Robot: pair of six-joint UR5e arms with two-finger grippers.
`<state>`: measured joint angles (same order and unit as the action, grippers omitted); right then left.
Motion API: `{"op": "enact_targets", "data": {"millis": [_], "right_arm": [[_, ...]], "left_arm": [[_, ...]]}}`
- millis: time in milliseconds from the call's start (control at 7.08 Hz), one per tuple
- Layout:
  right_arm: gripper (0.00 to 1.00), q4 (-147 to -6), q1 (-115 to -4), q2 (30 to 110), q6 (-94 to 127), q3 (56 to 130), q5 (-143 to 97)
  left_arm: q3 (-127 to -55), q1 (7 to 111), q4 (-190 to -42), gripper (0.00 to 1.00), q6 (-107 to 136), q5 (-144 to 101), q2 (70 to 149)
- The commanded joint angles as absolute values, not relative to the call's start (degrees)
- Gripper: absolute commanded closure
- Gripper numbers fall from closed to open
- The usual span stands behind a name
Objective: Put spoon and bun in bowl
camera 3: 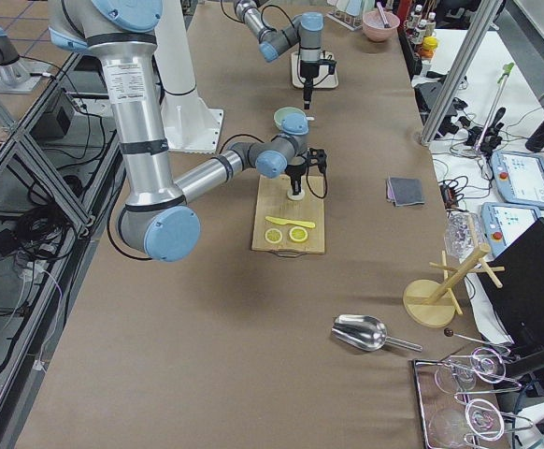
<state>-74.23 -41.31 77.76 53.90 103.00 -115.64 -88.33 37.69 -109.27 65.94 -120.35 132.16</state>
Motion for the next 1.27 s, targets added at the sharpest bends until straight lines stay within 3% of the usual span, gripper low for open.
{"op": "enact_targets", "data": {"millis": [0,424,706,988,1129], "right_arm": [[1.00,-84.39,-42.71,70.28,55.27,107.90,-117.86],[1.00,-87.45,-32.74,55.86,75.34,107.94,-110.44],[1.00,-86.66,-26.83,44.87,81.11,98.31,-103.30],[0.01,-81.85,-23.13,44.55,81.99,94.93,-98.99],[0.00,-82.17,-23.55,45.26,82.00,96.40,-99.14]], "left_arm": [[-94.71,43.64,-109.25,0.03,62.87,-126.96,125.12],[-101.15,55.07,-109.34,0.03,45.13,-135.86,110.60],[-101.60,60.01,-109.25,0.03,35.55,-137.98,105.31],[-101.51,60.21,-109.25,0.03,35.51,-137.99,105.21],[-101.51,60.21,-109.25,0.03,35.51,-137.99,105.21]]}}
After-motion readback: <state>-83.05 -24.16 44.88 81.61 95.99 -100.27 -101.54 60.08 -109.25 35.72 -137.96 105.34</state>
